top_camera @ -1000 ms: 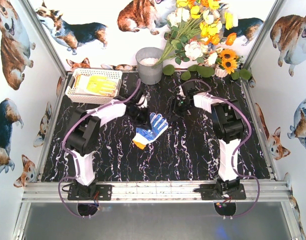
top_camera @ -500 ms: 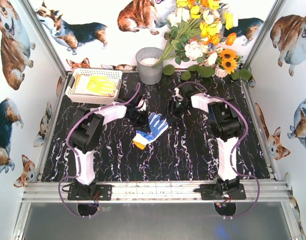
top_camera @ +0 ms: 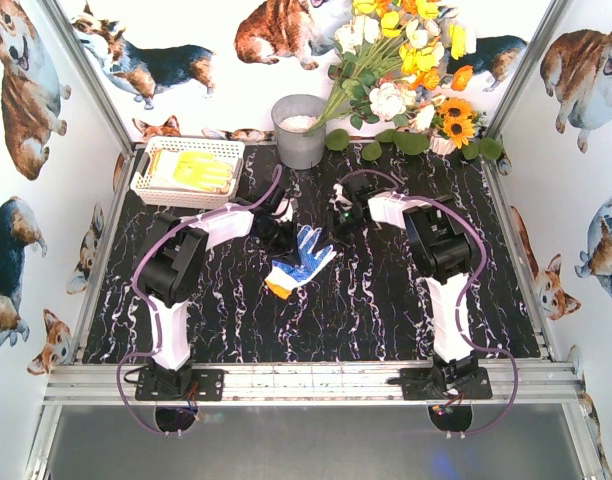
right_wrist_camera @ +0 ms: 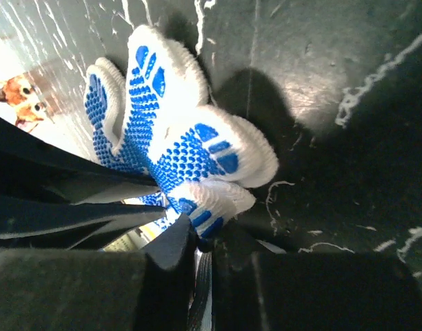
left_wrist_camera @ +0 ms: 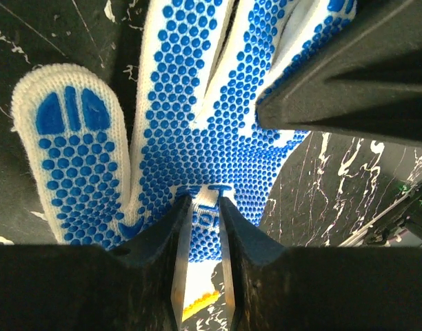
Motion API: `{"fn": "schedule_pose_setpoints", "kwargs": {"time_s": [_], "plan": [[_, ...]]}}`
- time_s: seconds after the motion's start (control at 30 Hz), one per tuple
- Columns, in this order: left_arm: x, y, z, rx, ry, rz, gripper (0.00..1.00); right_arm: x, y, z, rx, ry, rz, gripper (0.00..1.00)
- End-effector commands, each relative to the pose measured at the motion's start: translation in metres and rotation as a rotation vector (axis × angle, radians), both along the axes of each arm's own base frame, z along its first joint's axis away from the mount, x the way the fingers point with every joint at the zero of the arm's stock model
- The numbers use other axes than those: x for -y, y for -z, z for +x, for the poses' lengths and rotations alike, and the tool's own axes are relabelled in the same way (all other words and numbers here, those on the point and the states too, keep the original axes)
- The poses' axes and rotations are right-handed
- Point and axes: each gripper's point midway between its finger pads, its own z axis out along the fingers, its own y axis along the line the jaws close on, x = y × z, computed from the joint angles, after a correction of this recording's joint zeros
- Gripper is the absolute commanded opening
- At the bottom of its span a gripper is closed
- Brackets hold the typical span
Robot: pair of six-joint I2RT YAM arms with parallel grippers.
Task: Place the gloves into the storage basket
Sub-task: Adjust the glove at the center of the board, then pick up the glove from the center of the board.
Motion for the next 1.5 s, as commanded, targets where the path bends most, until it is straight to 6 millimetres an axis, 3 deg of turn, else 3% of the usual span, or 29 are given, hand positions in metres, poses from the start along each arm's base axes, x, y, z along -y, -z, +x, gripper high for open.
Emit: {"fn": "schedule_pose_setpoints", "kwargs": {"time_s": [0.0, 0.17, 0.37, 0.53, 0.67, 0.9, 1.27, 1.47], "plan": [[-0.008, -0.005, 0.012, 0.073, -0.014, 0.064, 0.21, 0.005, 0.007, 0.008, 0.038, 0.034, -0.068, 0.00], [-0.011, -0.042, 0.028, 0.177, -0.088, 0.044, 0.44, 0.034, 0.007, 0.025, 0.058, 0.196, -0.139, 0.00], [-0.031, -0.050, 0.025, 0.204, -0.216, 0.027, 0.52, 0.064, 0.009, 0.028, 0.055, 0.318, -0.193, 0.00], [-0.043, -0.033, 0.022, 0.150, -0.266, 0.019, 0.52, 0.067, 0.011, 0.028, 0.041, 0.339, -0.203, 0.00], [-0.036, -0.020, 0.016, 0.089, -0.255, -0.032, 0.52, 0.068, 0.013, 0.028, 0.032, 0.342, -0.209, 0.00], [-0.030, 0.001, 0.001, -0.012, -0.261, -0.076, 0.41, 0.070, 0.015, 0.025, 0.021, 0.343, -0.223, 0.00], [-0.029, 0.022, -0.038, -0.121, -0.245, -0.081, 0.42, 0.073, 0.020, 0.022, 0.012, 0.359, -0.236, 0.00], [-0.016, 0.029, -0.037, -0.129, -0.220, -0.136, 0.39, 0.071, 0.019, 0.024, 0.015, 0.373, -0.223, 0.00]]}}
